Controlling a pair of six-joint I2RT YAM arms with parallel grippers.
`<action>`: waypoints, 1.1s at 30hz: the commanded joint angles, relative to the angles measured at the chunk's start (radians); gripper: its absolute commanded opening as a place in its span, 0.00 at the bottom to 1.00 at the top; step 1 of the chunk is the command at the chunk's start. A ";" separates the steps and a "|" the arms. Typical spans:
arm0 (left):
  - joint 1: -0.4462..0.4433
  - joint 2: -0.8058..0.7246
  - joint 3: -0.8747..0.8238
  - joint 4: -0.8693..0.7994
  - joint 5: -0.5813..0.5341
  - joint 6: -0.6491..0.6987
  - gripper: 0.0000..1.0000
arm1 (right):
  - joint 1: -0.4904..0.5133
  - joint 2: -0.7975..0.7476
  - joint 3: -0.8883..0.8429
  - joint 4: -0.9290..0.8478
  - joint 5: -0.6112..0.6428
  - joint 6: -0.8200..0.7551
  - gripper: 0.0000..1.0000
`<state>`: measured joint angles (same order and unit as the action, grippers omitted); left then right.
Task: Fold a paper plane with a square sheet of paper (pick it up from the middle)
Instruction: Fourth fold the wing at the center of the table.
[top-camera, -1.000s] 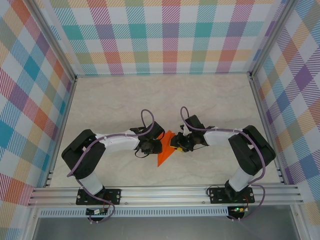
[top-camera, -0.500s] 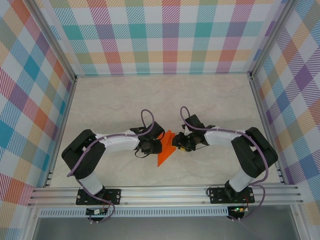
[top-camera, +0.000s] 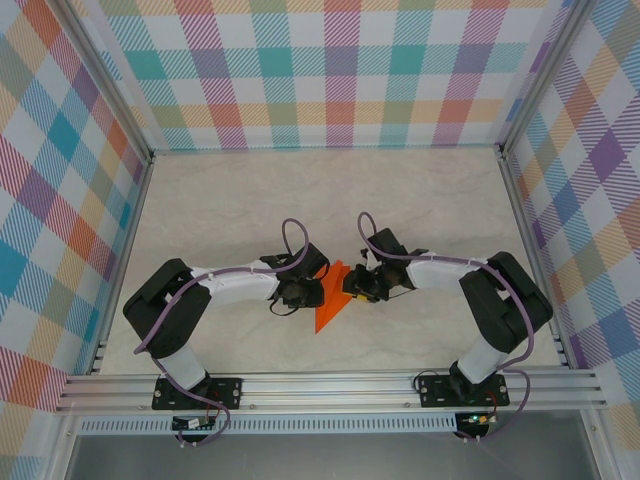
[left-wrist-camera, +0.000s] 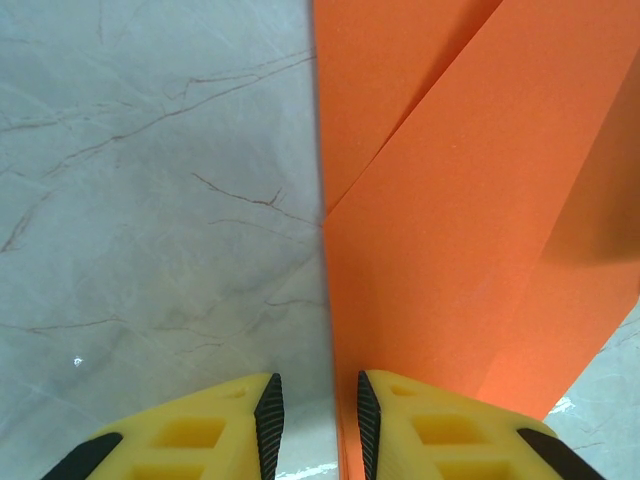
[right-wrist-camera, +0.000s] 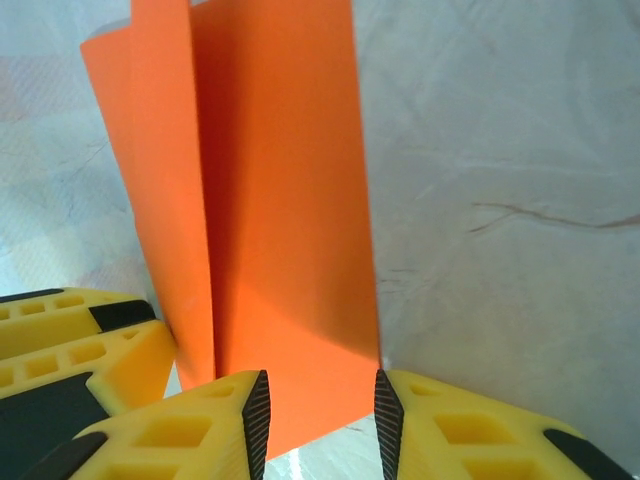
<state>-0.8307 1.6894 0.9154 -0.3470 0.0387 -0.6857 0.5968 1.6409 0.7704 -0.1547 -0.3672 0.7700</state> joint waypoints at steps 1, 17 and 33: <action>-0.019 0.048 -0.007 0.032 0.049 0.015 0.29 | 0.004 -0.035 0.023 -0.011 0.015 -0.024 0.36; -0.019 0.061 0.000 0.031 0.058 0.017 0.29 | 0.019 0.060 0.023 0.036 -0.052 -0.012 0.35; -0.019 0.059 -0.002 0.025 0.056 0.017 0.29 | 0.031 0.050 0.043 0.030 -0.044 0.001 0.39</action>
<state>-0.8307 1.6894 0.9154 -0.3489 0.0395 -0.6830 0.6174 1.6875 0.7929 -0.1165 -0.4057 0.7704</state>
